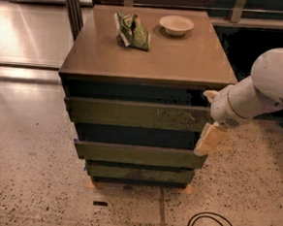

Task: Open top drawer

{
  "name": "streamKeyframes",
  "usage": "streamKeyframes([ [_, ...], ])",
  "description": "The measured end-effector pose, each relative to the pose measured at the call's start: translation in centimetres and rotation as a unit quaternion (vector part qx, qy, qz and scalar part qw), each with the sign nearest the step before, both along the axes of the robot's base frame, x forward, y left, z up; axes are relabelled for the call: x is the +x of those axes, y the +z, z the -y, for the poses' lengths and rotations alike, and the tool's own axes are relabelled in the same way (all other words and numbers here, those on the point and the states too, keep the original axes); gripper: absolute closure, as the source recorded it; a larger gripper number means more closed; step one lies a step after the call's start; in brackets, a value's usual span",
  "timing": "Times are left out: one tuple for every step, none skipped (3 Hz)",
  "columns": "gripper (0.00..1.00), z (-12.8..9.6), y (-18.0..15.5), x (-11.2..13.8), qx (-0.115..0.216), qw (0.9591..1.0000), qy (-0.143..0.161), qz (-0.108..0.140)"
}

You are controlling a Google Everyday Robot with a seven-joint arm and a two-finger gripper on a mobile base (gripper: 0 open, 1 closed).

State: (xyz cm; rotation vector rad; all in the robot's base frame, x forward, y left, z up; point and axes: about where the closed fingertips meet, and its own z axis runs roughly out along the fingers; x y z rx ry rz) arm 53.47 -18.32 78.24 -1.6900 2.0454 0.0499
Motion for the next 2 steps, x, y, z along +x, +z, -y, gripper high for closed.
streamKeyframes([
  [0.0, -1.0, -2.9, 1.6, 0.027, 0.9995, 0.007, -0.012],
  [0.0, -0.2, -6.1, 1.9, 0.05, 0.9977, 0.01, -0.045],
])
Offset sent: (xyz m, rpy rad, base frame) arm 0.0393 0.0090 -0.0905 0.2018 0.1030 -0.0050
